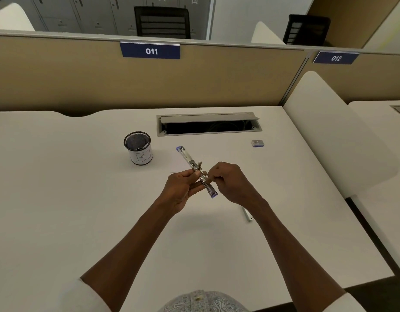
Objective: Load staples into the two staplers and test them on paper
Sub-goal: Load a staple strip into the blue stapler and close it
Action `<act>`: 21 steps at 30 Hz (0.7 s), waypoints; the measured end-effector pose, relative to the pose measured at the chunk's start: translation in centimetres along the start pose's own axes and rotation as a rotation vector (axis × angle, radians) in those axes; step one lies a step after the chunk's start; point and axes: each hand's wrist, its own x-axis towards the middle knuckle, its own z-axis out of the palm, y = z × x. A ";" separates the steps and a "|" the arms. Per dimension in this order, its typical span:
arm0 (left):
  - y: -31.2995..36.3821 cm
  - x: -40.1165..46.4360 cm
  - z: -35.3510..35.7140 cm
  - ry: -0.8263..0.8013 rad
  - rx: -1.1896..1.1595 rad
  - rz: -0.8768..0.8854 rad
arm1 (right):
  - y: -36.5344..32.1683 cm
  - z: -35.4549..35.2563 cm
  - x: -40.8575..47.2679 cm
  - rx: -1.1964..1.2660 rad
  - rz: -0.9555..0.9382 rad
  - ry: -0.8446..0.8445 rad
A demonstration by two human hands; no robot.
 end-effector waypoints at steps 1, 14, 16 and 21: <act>0.0 0.0 0.0 -0.003 0.003 -0.001 | -0.1 -0.2 0.1 0.016 0.009 0.009; 0.7 -0.3 -0.3 -0.152 0.050 -0.044 | -2.6 -2.2 3.5 0.107 0.085 0.012; 0.9 -0.3 -0.5 -0.142 0.024 -0.043 | -2.7 -2.4 3.6 0.159 0.113 -0.024; 0.7 -0.3 -0.7 -0.094 -0.076 -0.065 | -2.7 -2.5 3.5 0.172 0.151 -0.063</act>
